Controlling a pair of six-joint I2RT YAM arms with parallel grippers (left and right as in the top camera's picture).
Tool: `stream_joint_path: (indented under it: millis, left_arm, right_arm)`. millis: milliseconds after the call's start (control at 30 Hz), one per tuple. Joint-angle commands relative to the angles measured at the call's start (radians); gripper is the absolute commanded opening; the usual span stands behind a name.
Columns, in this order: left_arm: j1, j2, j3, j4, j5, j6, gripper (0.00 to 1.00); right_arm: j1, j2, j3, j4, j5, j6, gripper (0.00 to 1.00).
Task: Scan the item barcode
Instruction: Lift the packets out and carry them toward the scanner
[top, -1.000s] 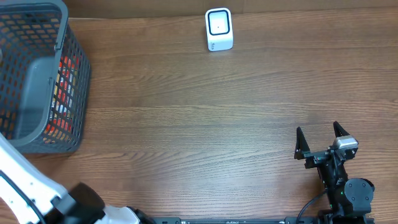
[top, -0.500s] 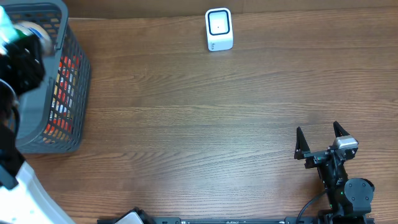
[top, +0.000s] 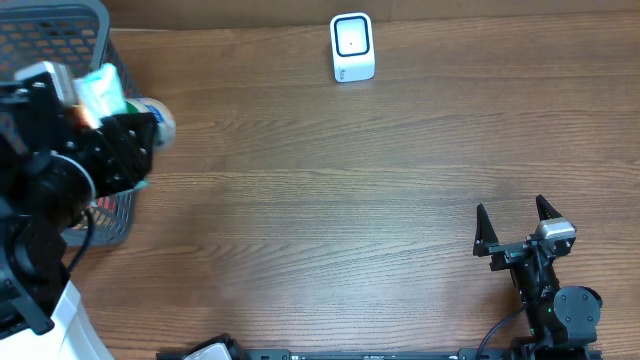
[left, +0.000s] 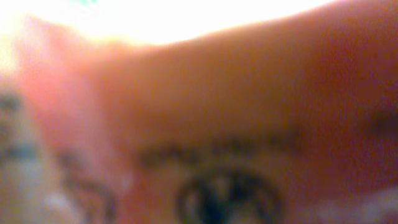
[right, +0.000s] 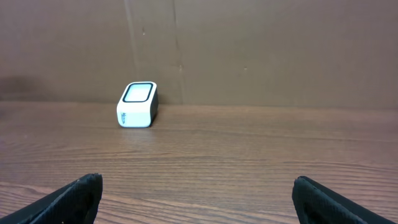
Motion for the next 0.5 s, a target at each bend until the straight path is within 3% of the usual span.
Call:
stream_joint_path:
  millis: [0, 467]
  left_arm:
    - [-0.051, -0.007, 0.014, -0.007, 0.011, 0.039, 0.16]
    - [-0.200, -0.006, 0.011, -0.108, -0.011, 0.040, 0.15]
  right_arm:
    - [-0.003, -0.008, -0.011, 0.004, -0.005, -0.001, 1.00]
    - [-0.003, -0.008, -0.011, 0.004, -0.005, -0.001, 1.00]
